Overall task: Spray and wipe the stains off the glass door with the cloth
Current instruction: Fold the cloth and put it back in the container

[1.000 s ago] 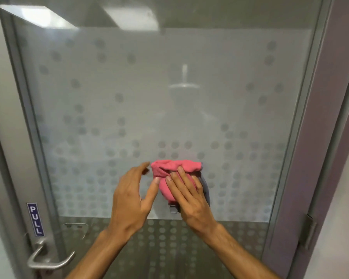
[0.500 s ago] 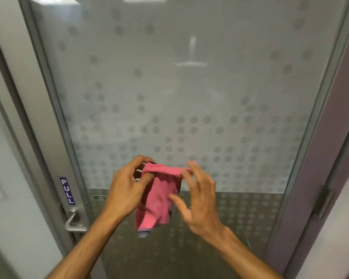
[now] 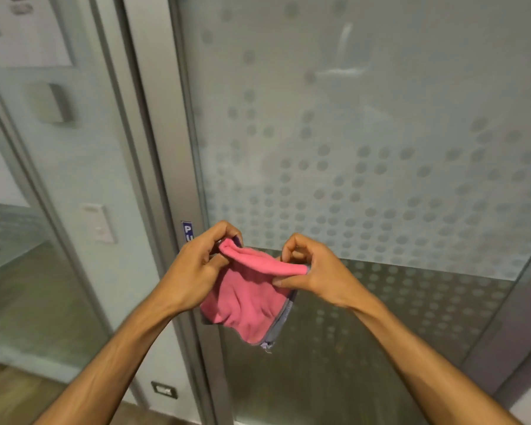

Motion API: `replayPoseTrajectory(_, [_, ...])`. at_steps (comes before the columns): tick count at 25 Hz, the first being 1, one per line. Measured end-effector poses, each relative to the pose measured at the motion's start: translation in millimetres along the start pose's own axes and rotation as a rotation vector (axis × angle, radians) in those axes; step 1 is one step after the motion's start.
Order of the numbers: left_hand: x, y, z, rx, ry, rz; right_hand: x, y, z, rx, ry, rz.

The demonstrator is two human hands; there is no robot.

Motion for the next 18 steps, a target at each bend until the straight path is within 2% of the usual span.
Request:
replayPoseTrajectory(2, [20,-11,12,0.004,0.014,0.03,-11,-4,-25,-0.014,-0.076,-0.032])
replayPoseTrajectory(6, [64,-39,32,0.001,0.048,0.124,-29,-12,-65,0.058,-0.122,-0.047])
replayPoseTrajectory(8, [87,-58,45,0.045,0.106,0.183,-37,-18,-87,0.021,-0.157,-0.032])
replayPoseTrajectory(10, [117,-85,63,0.211,0.285,0.273,-45,-23,-106,-0.113,-0.134,-0.011])
replayPoseTrajectory(12, [150,-123,62,0.54,0.423,0.406,-53,-23,-124,-0.214,-0.096,-0.024])
replayPoseTrajectory(14, [176,-150,29,0.819,0.334,0.523,-62,-18,-147,-0.309,-0.095,-0.064])
replayPoseTrajectory(16, [202,-164,5,0.822,0.227,0.613,-70,-9,-170,-0.386,-0.086,-0.128])
replayPoseTrajectory(18, [222,-172,3,0.78,0.228,0.639,-76,-2,-189,-0.481,-0.059,-0.198])
Point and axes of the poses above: each hand's wrist, its own x-axis away from the middle knuckle, its own z-axis out of the back of the hand, y = z × x, the point moved 10 cm from there along -x, towards the middle knuckle, and after that the axes turned 14 degrees about -y, right-handed, at the moved point
